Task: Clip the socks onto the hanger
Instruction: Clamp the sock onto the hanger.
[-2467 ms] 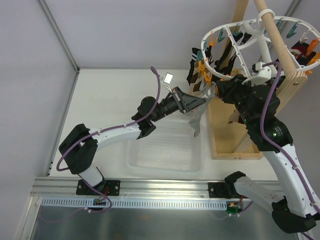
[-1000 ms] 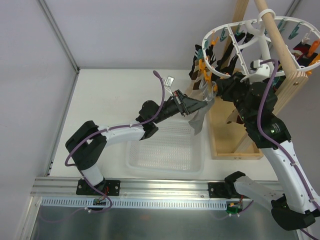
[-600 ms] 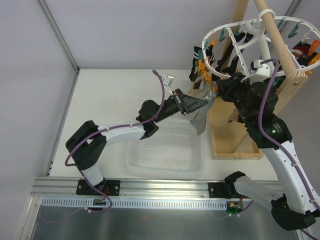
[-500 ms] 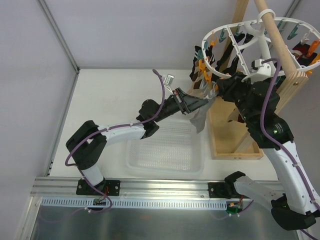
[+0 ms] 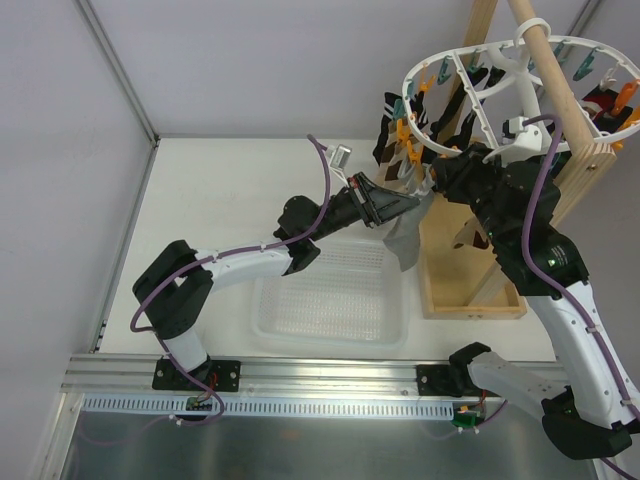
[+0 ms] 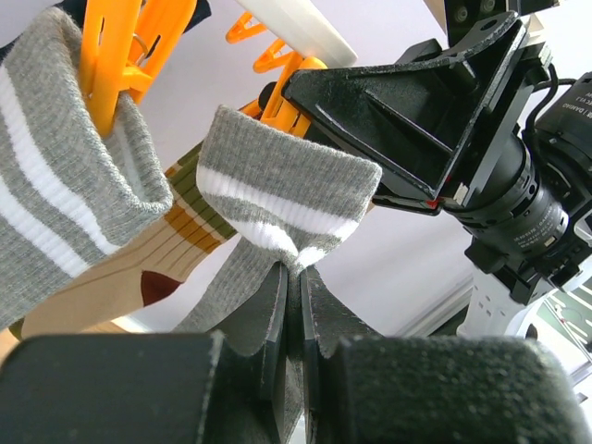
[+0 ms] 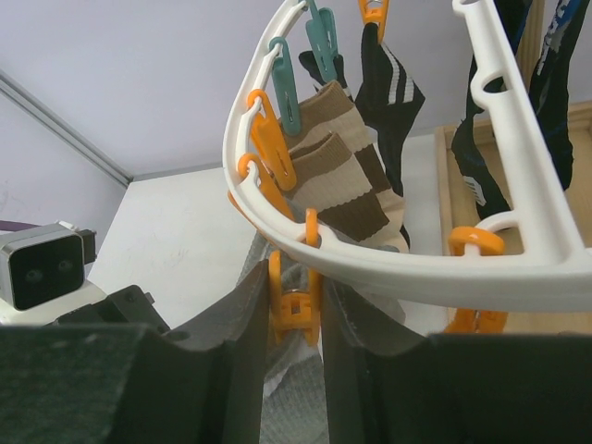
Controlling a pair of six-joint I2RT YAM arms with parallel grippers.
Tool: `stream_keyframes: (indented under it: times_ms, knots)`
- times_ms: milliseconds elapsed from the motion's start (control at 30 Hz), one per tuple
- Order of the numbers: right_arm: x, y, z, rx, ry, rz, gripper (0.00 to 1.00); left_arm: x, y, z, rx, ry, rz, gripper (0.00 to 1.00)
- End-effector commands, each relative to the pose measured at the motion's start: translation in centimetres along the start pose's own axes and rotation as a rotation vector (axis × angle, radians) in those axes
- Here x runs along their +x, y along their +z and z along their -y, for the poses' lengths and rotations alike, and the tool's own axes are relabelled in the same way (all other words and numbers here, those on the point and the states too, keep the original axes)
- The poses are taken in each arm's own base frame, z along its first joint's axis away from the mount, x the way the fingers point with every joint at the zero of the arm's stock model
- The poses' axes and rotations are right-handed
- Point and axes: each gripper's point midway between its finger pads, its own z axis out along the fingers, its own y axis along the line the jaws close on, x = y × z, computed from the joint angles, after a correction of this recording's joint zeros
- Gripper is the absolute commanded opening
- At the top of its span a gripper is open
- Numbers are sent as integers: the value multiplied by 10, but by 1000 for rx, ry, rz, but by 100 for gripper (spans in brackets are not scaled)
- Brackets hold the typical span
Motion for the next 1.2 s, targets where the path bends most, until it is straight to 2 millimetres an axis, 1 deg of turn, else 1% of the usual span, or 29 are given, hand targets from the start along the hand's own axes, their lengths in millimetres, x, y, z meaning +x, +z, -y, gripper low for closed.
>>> stream_keyframes:
  times_ms: [0, 133, 200, 233, 267, 333, 367, 433, 467, 500, 533, 633, 667, 800, 867, 933, 967, 1000, 1033, 1067, 1100, 1133, 1167]
  knots:
    - [-21, -5, -9, -32, 21, 57, 1, -19, 7, 23, 99, 61, 45, 0]
    - [-22, -6, -10, -34, 21, 55, 2, -17, 7, 20, 93, 54, 40, 0]
    - [-23, -7, -10, -36, 19, 52, 11, -15, 6, 19, 91, 53, 36, 0]
    - [-22, -6, -10, -36, 20, 51, 17, -16, 6, 18, 91, 53, 37, 0]
    - [-21, -5, -10, -35, 17, 45, 27, -16, 6, 17, 88, 54, 39, 0]
    - [-21, -5, -12, -42, 19, 40, 33, -15, 5, 16, 84, 52, 37, 0]
    - [-19, -4, -13, -46, 18, 33, 44, -15, 6, 16, 84, 53, 38, 0]
    - [-20, -5, -15, -53, 17, 29, 53, -15, 6, 17, 87, 58, 37, 0]
    - [-19, -5, -14, -47, 17, 23, 59, -16, 6, 18, 89, 61, 38, 0]
    - [-18, -4, -14, -49, 14, 17, 62, -16, 5, 18, 87, 64, 39, 0]
    - [-21, -6, -15, -51, 15, 21, 68, -15, 5, 16, 82, 64, 38, 0]
    - [-21, -9, -15, -53, 12, 14, 71, -14, 4, 14, 74, 65, 36, 0]
    - [-20, -11, -15, -55, 11, 7, 75, -14, 3, 13, 70, 67, 36, 0]
    - [-19, -20, -15, -63, -3, -23, 79, -6, 1, 2, 30, 71, 7, 0]
    - [-14, -24, -14, -67, -13, -47, 82, -1, -2, -8, -12, 80, -17, 6]
    - [-9, -29, -13, -72, -15, -69, 83, 3, -6, -13, -50, 105, -41, 17]
    - [-8, -32, -14, -82, -17, -75, 83, 6, -10, -16, -68, 114, -54, 32]
    - [-8, -34, -15, -91, -16, -77, 84, 6, -12, -17, -83, 128, -61, 38]
    - [-7, -39, -14, -94, -19, -85, 84, 7, -18, -24, -139, 154, -83, 44]
    - [-6, -42, -15, -102, -21, -94, 85, 6, -20, -26, -165, 175, -92, 53]
    - [-4, -44, -16, -111, -23, -101, 86, 6, -24, -28, -194, 197, -107, 57]
    - [-2, -47, -16, -116, -24, -109, 87, -1, -27, -20, -203, 257, -105, 60]
    - [-2, -52, -17, -133, -24, -112, 88, 1, -35, -32, -285, 268, -130, 63]
